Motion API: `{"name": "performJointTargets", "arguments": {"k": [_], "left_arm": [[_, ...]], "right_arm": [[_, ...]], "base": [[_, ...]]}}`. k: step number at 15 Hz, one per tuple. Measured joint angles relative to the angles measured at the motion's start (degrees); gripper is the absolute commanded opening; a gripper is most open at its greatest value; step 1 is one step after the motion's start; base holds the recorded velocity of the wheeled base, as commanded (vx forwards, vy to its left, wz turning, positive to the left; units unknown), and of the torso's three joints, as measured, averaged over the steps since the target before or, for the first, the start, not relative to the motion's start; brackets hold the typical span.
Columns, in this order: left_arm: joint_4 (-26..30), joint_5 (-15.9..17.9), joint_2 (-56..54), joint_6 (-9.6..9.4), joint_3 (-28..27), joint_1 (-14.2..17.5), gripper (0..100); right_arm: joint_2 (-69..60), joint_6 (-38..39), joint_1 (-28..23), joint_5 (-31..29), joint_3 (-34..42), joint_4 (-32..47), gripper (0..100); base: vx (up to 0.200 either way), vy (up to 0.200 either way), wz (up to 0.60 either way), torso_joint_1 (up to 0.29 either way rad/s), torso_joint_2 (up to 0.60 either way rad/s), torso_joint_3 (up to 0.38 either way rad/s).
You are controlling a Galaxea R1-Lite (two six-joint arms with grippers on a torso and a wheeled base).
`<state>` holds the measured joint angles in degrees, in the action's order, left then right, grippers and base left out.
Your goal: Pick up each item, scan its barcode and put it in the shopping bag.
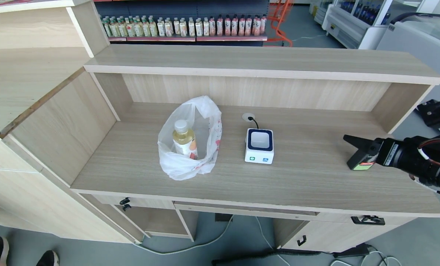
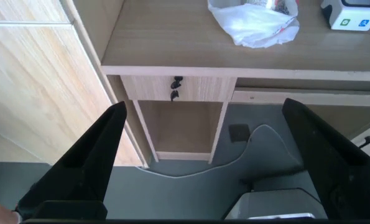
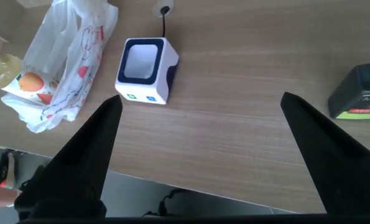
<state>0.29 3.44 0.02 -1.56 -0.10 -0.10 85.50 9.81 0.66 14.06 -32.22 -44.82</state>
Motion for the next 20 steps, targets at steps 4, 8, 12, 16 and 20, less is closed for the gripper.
{"name": "performJointTargets", "arguments": {"k": [4, 8, 12, 16, 20], "left_arm": [[0.0, 0.0, 0.0, 0.0, 0.0, 0.0, 100], [0.0, 0.0, 0.0, -0.02, 0.0, 0.0, 100], [0.0, 0.0, 0.0, -0.02, 0.0, 0.0, 100], [0.0, 0.0, 0.0, -0.02, 0.0, 0.0, 100], [-0.1, 0.0, 0.0, 0.01, 0.0, 0.0, 100]], "right_arm": [[0.4, 3.2, -0.2, -0.7, -0.3, -0.1, 100], [0.9, 4.0, -0.4, -1.3, -0.6, -0.1, 100], [1.4, 5.1, -0.4, -1.3, -0.8, 0.0, 100], [1.5, 4.7, -0.7, -2.6, -0.5, 0.2, 100], [3.9, -7.6, -2.9, -2.8, -0.8, 2.6, 100]], "base": [[0.0, -0.2, 0.0, 0.005, 0.0, -0.001], [0.0, -0.2, 0.0, 0.001, 0.01, 0.001], [0.0, -0.2, 0.0, 0.004, 0.01, 0.004], [0.0, -0.2, 0.0, 0.004, 0.0, 0.005], [0.0, 0.0, 0.0, 0.0, 0.0, 0.0]]}}
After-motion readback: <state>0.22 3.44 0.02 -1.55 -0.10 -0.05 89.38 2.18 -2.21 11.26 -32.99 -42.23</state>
